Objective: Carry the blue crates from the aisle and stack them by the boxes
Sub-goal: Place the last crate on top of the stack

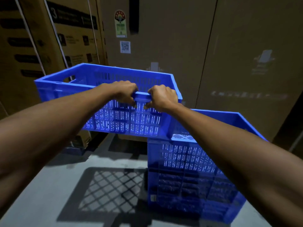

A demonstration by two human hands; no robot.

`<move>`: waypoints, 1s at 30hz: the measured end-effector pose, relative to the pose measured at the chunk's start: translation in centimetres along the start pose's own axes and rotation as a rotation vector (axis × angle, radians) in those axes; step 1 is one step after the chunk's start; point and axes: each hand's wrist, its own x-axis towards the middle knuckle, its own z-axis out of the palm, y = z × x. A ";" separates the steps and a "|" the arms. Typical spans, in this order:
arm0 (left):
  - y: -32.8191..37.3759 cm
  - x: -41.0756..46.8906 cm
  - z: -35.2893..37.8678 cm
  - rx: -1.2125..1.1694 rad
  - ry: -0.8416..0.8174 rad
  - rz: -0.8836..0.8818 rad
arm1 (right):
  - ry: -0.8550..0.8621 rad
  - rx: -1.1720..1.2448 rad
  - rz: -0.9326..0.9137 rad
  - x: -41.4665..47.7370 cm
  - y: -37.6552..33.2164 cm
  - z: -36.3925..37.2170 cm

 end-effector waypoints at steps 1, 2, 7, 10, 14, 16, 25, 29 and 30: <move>-0.2 0.4 0.7 -0.007 0.001 -0.003 | 0.014 -0.011 -0.011 0.1 0.1 0.6; -0.3 0.6 1.1 -0.024 0.003 -0.006 | 0.029 -0.017 -0.019 0.3 0.1 0.8; -0.6 1.5 0.9 -0.085 -0.010 -0.028 | -0.011 0.002 0.010 1.4 -0.1 0.3; 0.1 2.1 0.6 -0.088 -0.041 -0.024 | -0.063 -0.001 0.040 1.8 0.5 0.2; 1.7 3.0 0.6 -0.109 -0.045 0.007 | -0.102 -0.015 0.064 1.6 2.3 -0.3; 2.7 3.5 0.6 -0.117 -0.039 0.024 | -0.112 -0.027 0.070 1.4 3.5 -0.5; 8.7 5.7 0.0 -0.145 -0.022 0.059 | -0.146 -0.075 0.120 -0.3 9.5 -2.1; 11.6 6.5 -0.4 -0.148 -0.005 0.071 | -0.147 -0.107 0.128 -1.3 12.3 -2.9; 12.3 6.7 -0.5 -0.157 -0.010 0.072 | -0.147 -0.115 0.130 -1.5 12.9 -3.1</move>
